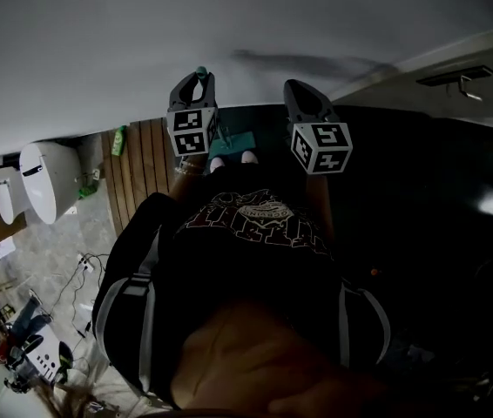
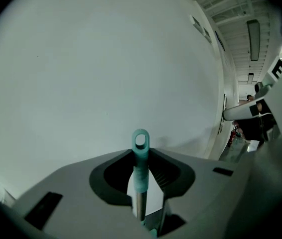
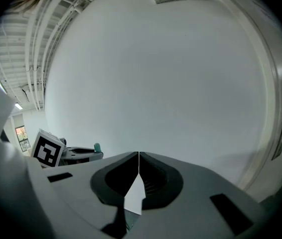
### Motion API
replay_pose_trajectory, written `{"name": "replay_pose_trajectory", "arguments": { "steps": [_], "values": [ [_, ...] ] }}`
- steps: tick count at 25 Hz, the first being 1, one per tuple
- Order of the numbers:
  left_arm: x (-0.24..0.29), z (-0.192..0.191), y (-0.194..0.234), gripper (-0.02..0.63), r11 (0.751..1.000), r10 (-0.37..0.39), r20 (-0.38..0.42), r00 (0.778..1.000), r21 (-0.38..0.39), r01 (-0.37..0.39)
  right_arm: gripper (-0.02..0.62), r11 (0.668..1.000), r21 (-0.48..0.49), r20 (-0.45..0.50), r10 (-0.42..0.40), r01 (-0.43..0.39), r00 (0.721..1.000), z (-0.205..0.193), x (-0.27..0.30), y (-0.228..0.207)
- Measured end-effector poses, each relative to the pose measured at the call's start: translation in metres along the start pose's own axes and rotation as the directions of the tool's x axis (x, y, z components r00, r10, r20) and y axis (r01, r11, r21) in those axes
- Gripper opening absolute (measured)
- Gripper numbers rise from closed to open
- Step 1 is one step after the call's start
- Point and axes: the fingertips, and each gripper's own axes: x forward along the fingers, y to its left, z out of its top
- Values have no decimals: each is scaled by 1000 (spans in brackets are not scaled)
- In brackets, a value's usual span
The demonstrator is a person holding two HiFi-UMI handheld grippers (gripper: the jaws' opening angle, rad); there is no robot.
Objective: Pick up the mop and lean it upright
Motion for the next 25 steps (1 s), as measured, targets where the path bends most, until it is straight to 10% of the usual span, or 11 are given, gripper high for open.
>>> {"name": "replay_pose_trajectory", "arguments": {
  "steps": [25],
  "values": [
    [-59, -21, -29, 144, 999, -31, 10, 999, 13, 31, 20, 992, -48, -30, 112, -113, 993, -9, 14, 32]
  ]
}}
